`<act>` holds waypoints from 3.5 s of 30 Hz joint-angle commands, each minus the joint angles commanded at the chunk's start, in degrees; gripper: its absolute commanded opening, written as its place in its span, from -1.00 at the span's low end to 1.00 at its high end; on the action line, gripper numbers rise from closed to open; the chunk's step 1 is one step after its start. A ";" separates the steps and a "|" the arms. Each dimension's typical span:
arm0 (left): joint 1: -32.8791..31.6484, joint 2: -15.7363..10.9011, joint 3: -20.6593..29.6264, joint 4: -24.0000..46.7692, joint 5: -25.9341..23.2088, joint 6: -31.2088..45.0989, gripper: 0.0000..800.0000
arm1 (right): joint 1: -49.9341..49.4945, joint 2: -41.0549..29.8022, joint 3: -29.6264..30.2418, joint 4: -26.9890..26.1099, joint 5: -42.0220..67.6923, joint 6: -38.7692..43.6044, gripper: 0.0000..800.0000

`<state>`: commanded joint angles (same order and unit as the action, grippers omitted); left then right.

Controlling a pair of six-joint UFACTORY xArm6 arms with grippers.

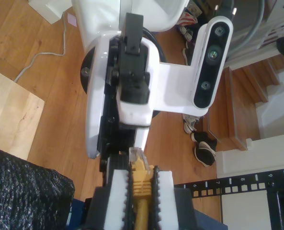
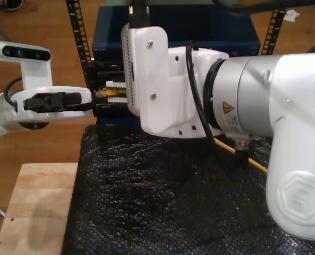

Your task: Grab the cable and plug it in

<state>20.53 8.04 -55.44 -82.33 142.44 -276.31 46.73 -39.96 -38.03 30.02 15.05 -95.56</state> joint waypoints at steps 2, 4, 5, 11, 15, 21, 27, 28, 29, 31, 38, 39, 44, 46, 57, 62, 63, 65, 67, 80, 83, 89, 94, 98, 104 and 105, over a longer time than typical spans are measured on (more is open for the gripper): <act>0.00 0.00 -0.09 0.09 -0.09 0.00 0.43 | 0.00 0.00 -0.09 0.00 -0.09 0.09 -0.99; 0.00 0.00 -0.09 0.00 -0.35 0.00 0.67 | 0.00 0.00 -0.09 0.09 -0.09 0.09 -0.99; 0.00 0.00 -0.09 0.00 -0.53 0.09 0.80 | 0.00 0.00 -0.18 0.09 -0.09 0.18 -0.99; 0.09 -0.18 -0.09 0.00 -1.14 0.26 0.98 | -0.26 0.18 -0.44 0.18 -0.09 0.18 -1.00; 0.18 -0.35 -0.09 0.00 -4.31 0.35 0.99 | -0.35 0.62 -1.05 0.18 -0.09 0.44 -1.00; 0.53 -1.49 -0.18 0.18 -8.18 0.35 0.99 | -1.67 2.64 -2.55 0.00 -0.09 2.99 -1.00; 1.76 -3.43 -0.44 0.18 -9.58 0.35 0.99 | -8.70 3.69 -3.52 0.09 -0.09 5.45 -1.00; 2.46 -3.52 -0.70 0.18 -9.67 0.35 0.99 | -9.41 3.78 -3.60 0.09 -0.09 5.89 -1.00; 3.08 -3.52 -0.88 0.26 -9.85 0.35 0.99 | -10.02 3.78 -3.78 0.00 0.00 6.07 -1.00; 4.40 -3.60 -1.76 1.41 -10.29 0.35 0.99 | -10.90 3.78 -3.87 0.00 -0.09 6.07 -1.00; 7.21 -4.84 -4.40 7.38 -13.27 0.70 0.99 | -14.51 4.48 -3.69 0.09 0.00 6.42 -1.00; 7.30 -5.19 -4.66 8.09 -13.89 1.05 0.99 | -15.12 4.57 -3.52 0.09 0.00 6.68 -1.00; 7.38 -7.03 -7.74 14.15 -18.64 4.48 0.99 | -18.20 4.66 -2.64 -0.18 0.09 8.35 -1.00; 7.38 -7.91 -9.14 17.32 -21.71 6.42 0.99 | -19.43 5.10 -2.55 -0.26 0.00 8.35 -1.00; 7.65 -13.01 -10.90 33.85 -31.12 15.12 0.99 | -23.74 7.30 -2.73 -0.35 -0.18 8.44 -1.00; 10.37 -13.71 -10.90 42.11 -34.11 20.22 0.99 | -24.35 8.18 -2.37 -0.53 -0.53 8.44 -1.00; 10.64 -14.15 -10.81 43.34 -34.37 21.27 0.99 | -24.53 8.53 -2.29 -0.53 -0.79 8.35 -1.00; 11.25 -15.03 -10.81 45.36 -34.55 23.21 0.99 | -24.79 8.79 -1.67 -0.53 -1.41 8.35 -1.00; 12.13 -15.65 -10.73 47.56 -34.55 25.05 0.99 | -25.05 8.97 -1.41 -0.62 -1.41 8.26 -1.00; 24.70 -17.41 -9.93 63.91 -34.55 47.65 1.00 | -25.41 12.22 -0.09 -0.79 -2.73 8.35 -1.00; 27.25 -17.93 -8.62 66.73 -34.55 53.45 1.00 | -25.41 12.40 -0.18 -0.79 -2.73 8.35 -1.00; 35.60 -18.99 -4.13 69.36 -34.64 64.53 1.00 | -25.41 12.57 -0.18 -0.79 -2.73 8.35 -1.00; 39.74 -21.19 1.93 72.97 -40.00 70.59 1.00 | -25.41 12.92 0.09 -0.79 -2.73 8.35 -1.00; 42.81 -23.74 8.79 77.19 -44.22 74.64 1.00 | -25.41 12.92 0.44 -0.79 -2.73 8.35 -1.00; 45.19 -28.40 17.41 79.56 -47.21 79.47 1.00 | -25.41 12.92 0.62 -0.79 -2.73 8.35 -1.00; 45.36 -29.45 18.99 80.09 -47.82 80.00 1.00 | -25.41 12.92 0.79 -0.79 -2.73 8.35 -1.00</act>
<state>65.89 -21.41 -36.45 -2.24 94.62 -196.31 21.32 -27.03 -37.24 29.23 12.33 -87.21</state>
